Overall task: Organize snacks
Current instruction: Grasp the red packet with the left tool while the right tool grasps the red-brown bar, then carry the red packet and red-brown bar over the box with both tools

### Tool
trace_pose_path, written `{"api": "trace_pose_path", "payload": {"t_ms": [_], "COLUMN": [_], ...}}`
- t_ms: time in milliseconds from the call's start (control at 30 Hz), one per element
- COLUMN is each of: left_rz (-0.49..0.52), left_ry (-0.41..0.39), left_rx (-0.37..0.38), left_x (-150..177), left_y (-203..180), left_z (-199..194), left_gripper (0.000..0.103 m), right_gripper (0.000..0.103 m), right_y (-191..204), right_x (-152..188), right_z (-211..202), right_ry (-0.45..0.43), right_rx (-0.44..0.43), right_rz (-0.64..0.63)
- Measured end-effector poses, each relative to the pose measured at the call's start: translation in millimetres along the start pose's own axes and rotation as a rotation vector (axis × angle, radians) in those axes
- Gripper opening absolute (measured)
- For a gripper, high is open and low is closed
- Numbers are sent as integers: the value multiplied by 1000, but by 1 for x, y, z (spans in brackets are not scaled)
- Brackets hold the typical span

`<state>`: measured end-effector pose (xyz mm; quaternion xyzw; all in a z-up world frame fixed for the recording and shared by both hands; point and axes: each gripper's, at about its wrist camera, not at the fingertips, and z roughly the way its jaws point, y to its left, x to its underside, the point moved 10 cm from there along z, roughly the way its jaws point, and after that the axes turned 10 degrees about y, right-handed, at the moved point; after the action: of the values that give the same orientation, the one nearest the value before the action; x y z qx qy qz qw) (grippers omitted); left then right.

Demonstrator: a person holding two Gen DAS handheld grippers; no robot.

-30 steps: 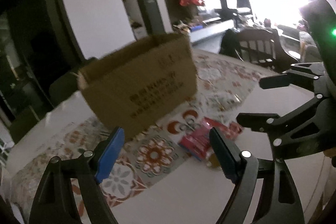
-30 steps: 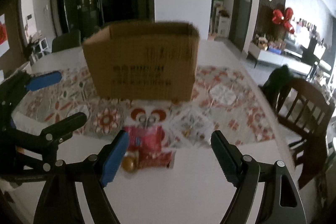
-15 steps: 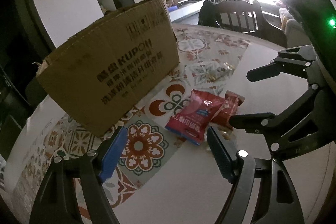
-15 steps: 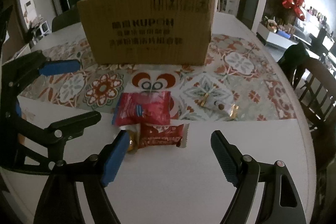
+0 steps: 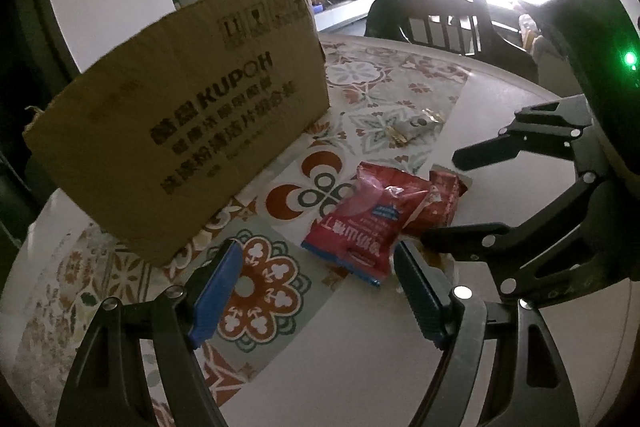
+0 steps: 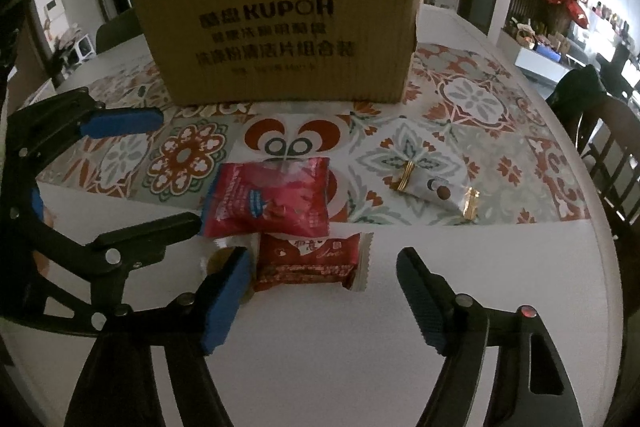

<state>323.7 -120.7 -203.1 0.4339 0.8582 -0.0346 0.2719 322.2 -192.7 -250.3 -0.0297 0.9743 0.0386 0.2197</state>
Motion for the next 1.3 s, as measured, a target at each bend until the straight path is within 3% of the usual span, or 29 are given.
{"api": "trace_pose_path", "payload": {"t_ms": [233,733,833,933,967,1100,1300], "left_rz": [4,32,27,-2,-17,-31,-118], "left_ry": [4,32,54,67,67,64,56], "left_rx": [32,89,102,124,135,131,74], "left_x": [-6,-23,-23,-23,-24,-24,-24], "left_y": [-6,-22,-24,-24,-24,-25,-17], "left_z": [8,28,36,43,43,42,28], "left_gripper": [78,75,70,60,52,42,37], "right_gripper": [46,45,45,45,45,45,45], "right_y": [3,-25,-31,-34,-35,-35,-37], "right_x": [1,7,5,4,4,4,2], "right_z": [2,-4,-4,-4,-3,-4,-9], "right_ry": [-7,-22,-25,-29,-29,-31,-43], "right_rx": [-31,12,12,22,23,12,-5], "right_rz": [-9,92,110,119,120,128,138]}}
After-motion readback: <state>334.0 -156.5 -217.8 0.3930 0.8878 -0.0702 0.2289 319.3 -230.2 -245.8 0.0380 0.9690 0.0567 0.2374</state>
